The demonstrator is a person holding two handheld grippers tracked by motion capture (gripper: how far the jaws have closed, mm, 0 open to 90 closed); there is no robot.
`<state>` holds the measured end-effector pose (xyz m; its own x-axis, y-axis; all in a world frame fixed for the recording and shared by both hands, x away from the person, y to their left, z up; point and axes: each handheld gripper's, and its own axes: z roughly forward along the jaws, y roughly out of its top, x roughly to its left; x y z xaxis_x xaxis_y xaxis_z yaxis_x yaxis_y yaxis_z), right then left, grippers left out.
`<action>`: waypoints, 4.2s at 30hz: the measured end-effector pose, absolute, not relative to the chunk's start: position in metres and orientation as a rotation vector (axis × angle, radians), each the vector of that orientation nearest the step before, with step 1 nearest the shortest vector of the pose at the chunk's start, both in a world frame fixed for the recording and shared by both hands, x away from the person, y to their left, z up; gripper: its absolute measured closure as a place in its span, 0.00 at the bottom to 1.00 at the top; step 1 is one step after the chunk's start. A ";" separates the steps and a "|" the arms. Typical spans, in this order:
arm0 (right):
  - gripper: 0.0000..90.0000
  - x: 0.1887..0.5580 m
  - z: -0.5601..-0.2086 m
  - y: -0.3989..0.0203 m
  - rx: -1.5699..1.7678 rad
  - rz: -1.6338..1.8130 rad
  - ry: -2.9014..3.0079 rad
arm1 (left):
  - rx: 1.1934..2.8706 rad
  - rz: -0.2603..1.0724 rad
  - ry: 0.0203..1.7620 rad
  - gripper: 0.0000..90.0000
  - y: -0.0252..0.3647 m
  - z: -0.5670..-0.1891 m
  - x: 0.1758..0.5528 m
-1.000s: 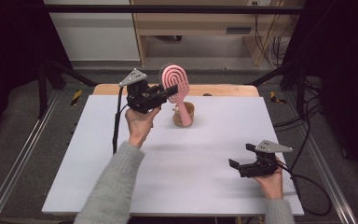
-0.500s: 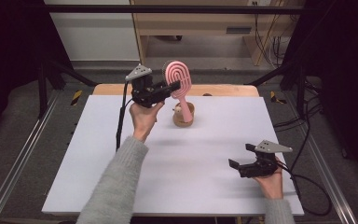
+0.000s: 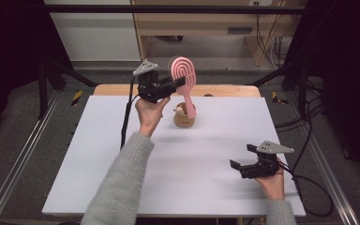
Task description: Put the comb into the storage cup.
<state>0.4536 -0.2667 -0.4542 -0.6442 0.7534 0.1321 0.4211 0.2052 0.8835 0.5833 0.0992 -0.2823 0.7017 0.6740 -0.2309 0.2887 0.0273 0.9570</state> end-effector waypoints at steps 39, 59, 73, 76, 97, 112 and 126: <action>0.00 0.453 -0.456 -0.267 1.095 1.410 2.163 | 1.538 0.382 0.883 0.70 0.094 -0.299 0.624; 0.00 0.453 -0.456 -0.267 1.094 1.409 2.161 | 1.559 0.404 0.910 0.70 0.090 -0.310 0.638; 0.00 0.453 -0.455 -0.267 1.099 1.407 2.164 | 1.583 0.402 0.930 0.70 0.089 -0.322 0.644; 0.00 0.453 -0.456 -0.267 1.097 1.407 2.163 | 1.586 0.397 0.934 0.70 0.090 -0.325 0.645; 0.00 0.453 -0.456 -0.267 1.098 1.408 2.163 | 1.596 0.374 0.946 0.70 0.088 -0.346 0.645; 0.00 0.453 -0.456 -0.266 1.101 1.412 2.162 | 1.604 0.361 0.964 0.70 0.092 -0.364 0.646; 0.00 0.453 -0.456 -0.266 1.101 1.416 2.160 | 1.599 0.353 0.984 0.70 0.099 -0.374 0.647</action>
